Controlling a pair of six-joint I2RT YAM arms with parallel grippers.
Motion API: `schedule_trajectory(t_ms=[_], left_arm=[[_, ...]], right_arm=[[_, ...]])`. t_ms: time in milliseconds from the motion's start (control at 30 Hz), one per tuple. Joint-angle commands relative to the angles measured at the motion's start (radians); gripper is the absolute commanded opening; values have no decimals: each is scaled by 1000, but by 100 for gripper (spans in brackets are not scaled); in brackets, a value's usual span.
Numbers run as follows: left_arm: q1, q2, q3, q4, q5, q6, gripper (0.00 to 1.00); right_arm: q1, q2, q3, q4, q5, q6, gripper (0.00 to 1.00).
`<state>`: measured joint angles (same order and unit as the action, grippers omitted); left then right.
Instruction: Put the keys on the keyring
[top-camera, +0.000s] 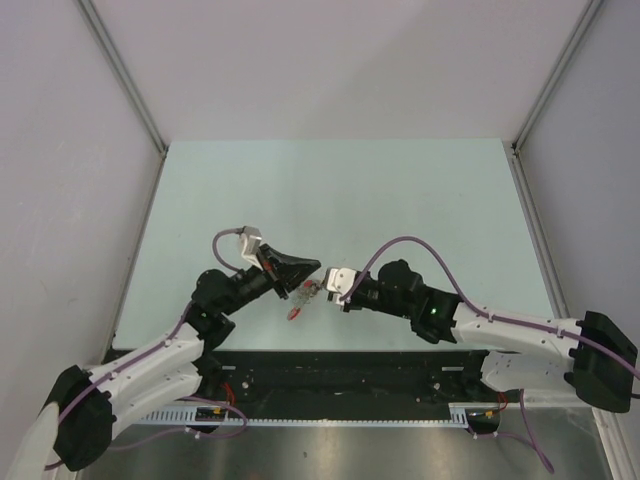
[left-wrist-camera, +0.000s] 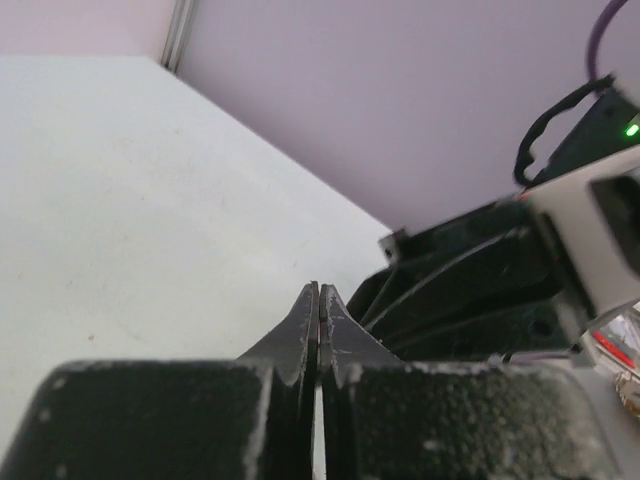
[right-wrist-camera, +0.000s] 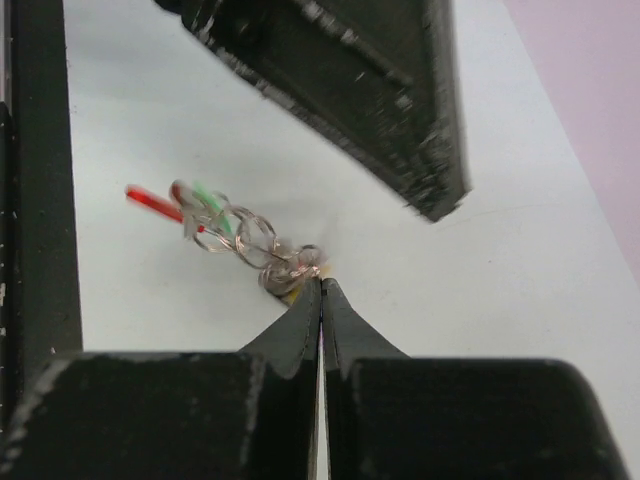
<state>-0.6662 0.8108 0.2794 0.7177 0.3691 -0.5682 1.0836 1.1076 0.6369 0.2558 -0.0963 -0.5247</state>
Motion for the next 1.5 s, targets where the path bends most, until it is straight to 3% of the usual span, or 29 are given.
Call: schedule_trajectory(t_ms=[0, 100, 233, 300, 333, 533, 600, 900, 1000, 1267, 1367, 1467], left_arm=[[-9, 8, 7, 152, -44, -24, 0], [-9, -22, 29, 50, -97, 45, 7], [-9, -61, 90, -121, -163, 149, 38], [-7, -81, 144, -242, -226, 206, 49], [-7, -87, 164, -285, -254, 223, 60], [28, -99, 303, -553, -422, 326, 93], [57, -94, 345, -619, -461, 338, 99], [301, -9, 517, -883, -532, 272, 100], [355, -12, 537, -931, -544, 278, 100], [361, -99, 491, -975, -634, 350, 100], [361, -143, 471, -992, -679, 361, 100], [361, -194, 446, -991, -717, 369, 100]], right_arm=[[-1, 1, -2, 74, 70, 26, 0], [-57, -14, 0, 65, 67, 64, 0], [-152, -17, 0, 46, 40, 120, 0], [-207, -9, 1, 40, 41, 158, 0], [-230, -3, 3, 40, 38, 178, 0], [-422, 99, 69, 49, 70, 318, 0], [-488, 135, 116, 53, 96, 353, 0], [-715, 261, 262, 96, 182, 440, 0], [-758, 271, 262, 41, 201, 489, 6], [-766, 219, 92, -81, 245, 653, 10], [-766, 149, 35, -131, 245, 686, 19], [-766, 45, 4, -168, 257, 718, 39]])
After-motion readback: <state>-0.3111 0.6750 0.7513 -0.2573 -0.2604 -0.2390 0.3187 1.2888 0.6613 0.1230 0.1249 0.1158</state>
